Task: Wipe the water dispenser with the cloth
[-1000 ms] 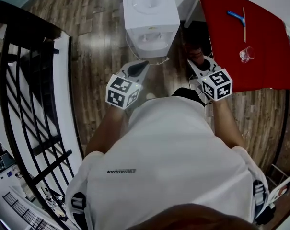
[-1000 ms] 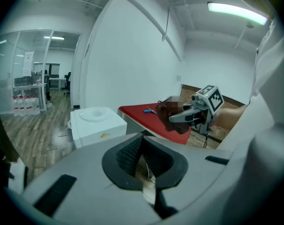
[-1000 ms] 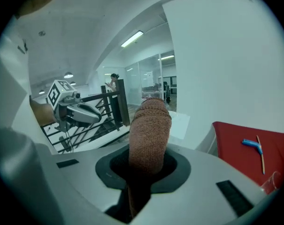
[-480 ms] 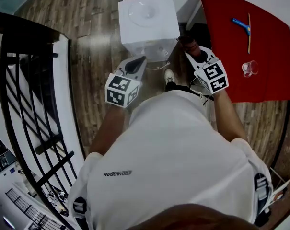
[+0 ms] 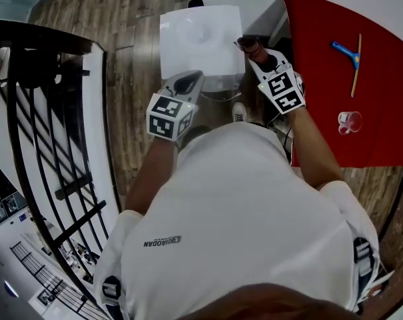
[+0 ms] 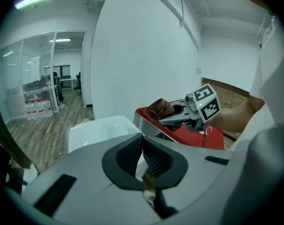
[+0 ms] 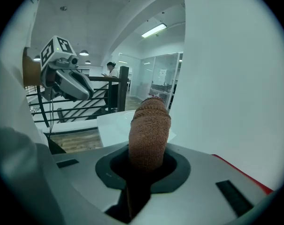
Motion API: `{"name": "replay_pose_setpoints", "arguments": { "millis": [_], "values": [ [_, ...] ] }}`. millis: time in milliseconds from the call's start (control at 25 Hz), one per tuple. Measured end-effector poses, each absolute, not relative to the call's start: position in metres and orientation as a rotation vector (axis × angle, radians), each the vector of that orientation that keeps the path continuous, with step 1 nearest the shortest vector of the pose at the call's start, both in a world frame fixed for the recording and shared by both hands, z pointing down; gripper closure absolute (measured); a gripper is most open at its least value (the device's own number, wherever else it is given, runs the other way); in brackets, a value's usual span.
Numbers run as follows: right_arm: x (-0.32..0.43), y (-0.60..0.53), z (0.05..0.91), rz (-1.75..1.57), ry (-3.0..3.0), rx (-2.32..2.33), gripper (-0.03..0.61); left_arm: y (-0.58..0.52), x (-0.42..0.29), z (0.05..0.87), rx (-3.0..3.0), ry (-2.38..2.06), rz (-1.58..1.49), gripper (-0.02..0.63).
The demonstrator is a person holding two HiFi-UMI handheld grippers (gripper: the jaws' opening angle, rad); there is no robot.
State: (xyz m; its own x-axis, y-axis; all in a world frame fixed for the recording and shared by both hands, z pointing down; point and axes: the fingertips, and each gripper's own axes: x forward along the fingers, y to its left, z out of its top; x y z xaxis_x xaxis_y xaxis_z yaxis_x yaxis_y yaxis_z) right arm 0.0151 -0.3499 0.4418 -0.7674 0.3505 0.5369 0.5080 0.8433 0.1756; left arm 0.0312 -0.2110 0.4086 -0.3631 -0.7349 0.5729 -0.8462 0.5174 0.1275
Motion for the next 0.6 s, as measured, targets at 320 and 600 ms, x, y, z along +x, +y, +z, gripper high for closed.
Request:
{"name": "replay_pose_setpoints", "arguments": {
  "millis": [320, 600],
  "values": [
    [-0.069, -0.382, 0.471, -0.700, -2.433, -0.624, 0.528, -0.219, 0.016, 0.416, 1.213, -2.159, 0.289, 0.621],
    [-0.151, -0.393, 0.492, -0.870, -2.338, -0.618, 0.528, -0.218, 0.003, 0.425, 1.204, -2.109, 0.284, 0.621]
  ]
}}
